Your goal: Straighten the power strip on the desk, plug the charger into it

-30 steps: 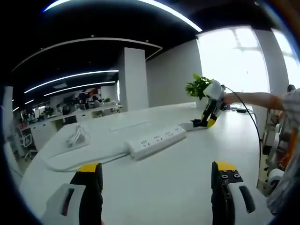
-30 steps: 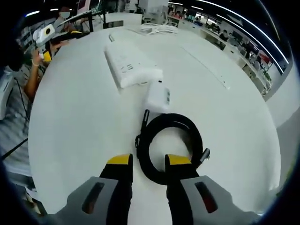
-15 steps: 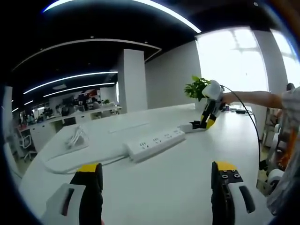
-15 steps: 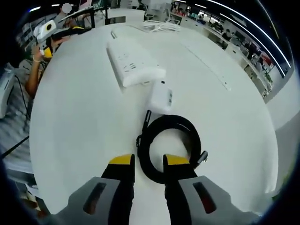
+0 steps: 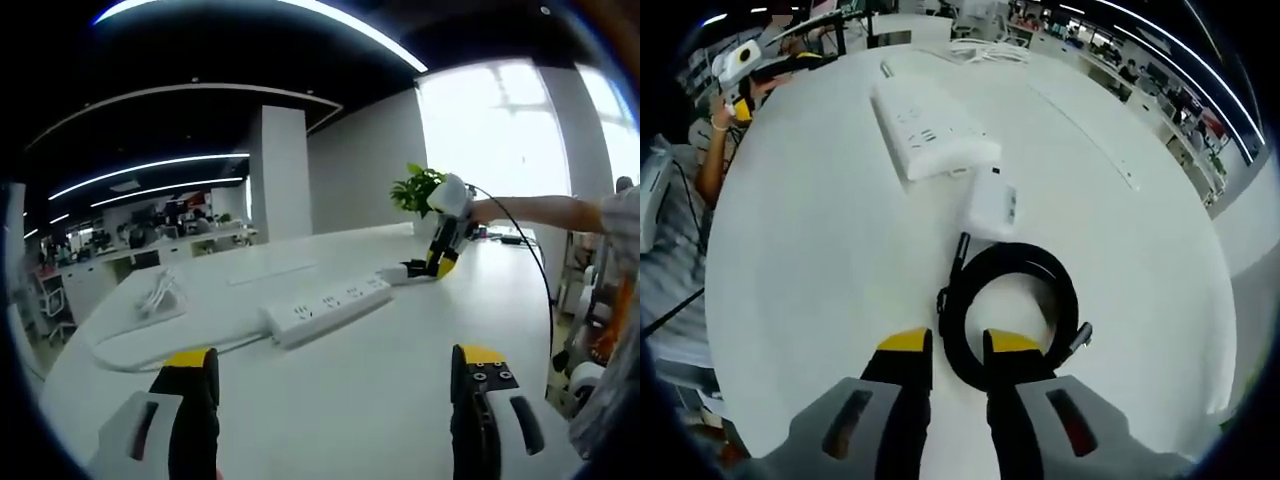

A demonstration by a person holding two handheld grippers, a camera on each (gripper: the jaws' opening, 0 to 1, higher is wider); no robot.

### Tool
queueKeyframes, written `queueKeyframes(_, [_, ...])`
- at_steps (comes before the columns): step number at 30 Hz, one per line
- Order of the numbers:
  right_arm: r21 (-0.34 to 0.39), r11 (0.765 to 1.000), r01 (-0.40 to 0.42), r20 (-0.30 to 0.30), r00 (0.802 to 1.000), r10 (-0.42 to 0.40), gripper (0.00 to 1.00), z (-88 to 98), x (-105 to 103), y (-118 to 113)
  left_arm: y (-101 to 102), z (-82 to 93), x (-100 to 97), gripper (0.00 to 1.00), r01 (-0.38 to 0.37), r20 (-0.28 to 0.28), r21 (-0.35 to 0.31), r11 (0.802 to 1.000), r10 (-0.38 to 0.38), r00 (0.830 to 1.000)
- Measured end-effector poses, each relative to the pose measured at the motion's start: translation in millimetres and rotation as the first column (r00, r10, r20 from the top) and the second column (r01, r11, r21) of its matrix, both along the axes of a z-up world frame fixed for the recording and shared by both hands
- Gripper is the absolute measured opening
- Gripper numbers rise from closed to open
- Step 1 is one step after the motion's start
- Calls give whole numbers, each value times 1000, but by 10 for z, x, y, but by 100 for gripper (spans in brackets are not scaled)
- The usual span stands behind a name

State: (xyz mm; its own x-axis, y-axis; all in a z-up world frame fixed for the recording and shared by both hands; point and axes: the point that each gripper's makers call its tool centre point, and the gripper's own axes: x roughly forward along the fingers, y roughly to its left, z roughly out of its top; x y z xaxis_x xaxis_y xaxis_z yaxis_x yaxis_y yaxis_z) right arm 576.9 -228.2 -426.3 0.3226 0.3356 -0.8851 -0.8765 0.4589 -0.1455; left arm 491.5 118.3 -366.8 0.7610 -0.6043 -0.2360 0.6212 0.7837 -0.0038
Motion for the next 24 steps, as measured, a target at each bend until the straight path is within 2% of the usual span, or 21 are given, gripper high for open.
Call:
queueKeyframes(15, [-25, 999, -44, -25, 999, 44, 8, -17, -29, 41, 40, 22, -3, 98, -5, 5, -4, 1000, 5, 1000])
queueKeyframes(24, [22, 999, -30, -63, 998, 31, 5, 2, -64, 102, 58, 37, -6, 98, -8, 8, -5, 1000, 8, 1000])
